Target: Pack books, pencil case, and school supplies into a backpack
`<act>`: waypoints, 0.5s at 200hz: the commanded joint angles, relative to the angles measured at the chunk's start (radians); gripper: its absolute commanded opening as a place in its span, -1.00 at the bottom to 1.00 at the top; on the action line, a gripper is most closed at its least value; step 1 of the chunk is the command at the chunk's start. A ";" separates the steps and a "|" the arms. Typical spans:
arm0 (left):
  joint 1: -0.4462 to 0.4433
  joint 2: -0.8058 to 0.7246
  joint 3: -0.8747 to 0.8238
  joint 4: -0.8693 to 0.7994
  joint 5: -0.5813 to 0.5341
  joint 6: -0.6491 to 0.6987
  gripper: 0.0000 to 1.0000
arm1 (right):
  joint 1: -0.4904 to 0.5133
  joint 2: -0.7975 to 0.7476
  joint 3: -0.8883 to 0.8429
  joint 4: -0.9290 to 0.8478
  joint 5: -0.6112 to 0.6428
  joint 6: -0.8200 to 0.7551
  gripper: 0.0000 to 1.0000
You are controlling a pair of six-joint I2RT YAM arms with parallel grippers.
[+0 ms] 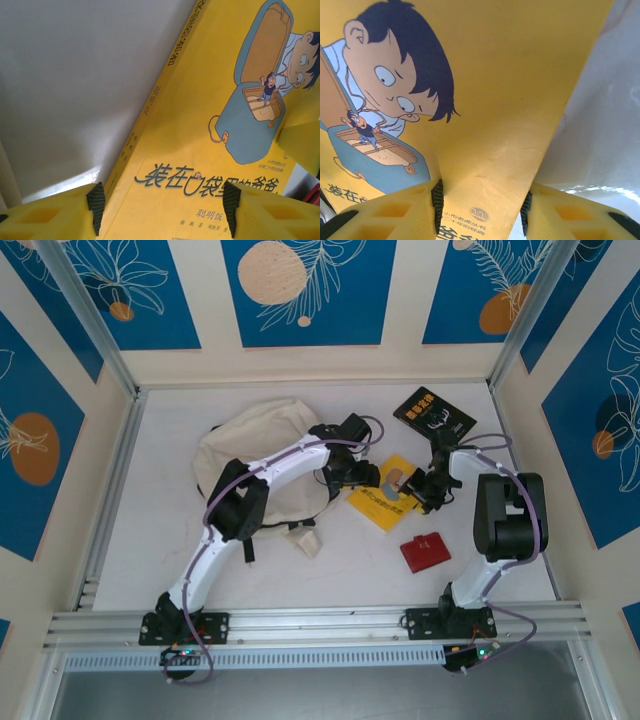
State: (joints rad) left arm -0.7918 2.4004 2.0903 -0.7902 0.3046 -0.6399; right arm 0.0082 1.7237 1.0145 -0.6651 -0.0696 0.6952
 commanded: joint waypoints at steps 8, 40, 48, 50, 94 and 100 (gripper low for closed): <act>-0.010 0.037 0.035 -0.057 0.039 0.003 0.14 | 0.000 0.014 0.027 0.005 -0.072 -0.032 -0.13; -0.014 0.039 0.032 -0.050 0.054 0.016 -0.05 | -0.005 0.010 0.020 0.037 -0.159 -0.054 -0.15; -0.015 0.040 0.030 -0.050 0.046 0.015 -0.10 | -0.008 0.013 0.014 0.052 -0.203 -0.057 -0.17; -0.014 0.042 0.029 -0.050 0.044 0.015 -0.11 | -0.009 0.012 0.013 0.056 -0.213 -0.056 -0.17; -0.015 0.071 0.031 -0.044 0.059 -0.004 -0.27 | -0.020 -0.038 -0.004 0.082 -0.279 -0.031 -0.30; -0.014 0.073 0.030 -0.044 0.060 -0.007 -0.28 | -0.023 -0.046 -0.002 0.083 -0.289 -0.030 -0.31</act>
State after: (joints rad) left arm -0.7921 2.4248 2.1029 -0.8204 0.3252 -0.6323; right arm -0.0212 1.7252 1.0180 -0.6186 -0.2207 0.6609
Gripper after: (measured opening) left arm 0.372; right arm 0.356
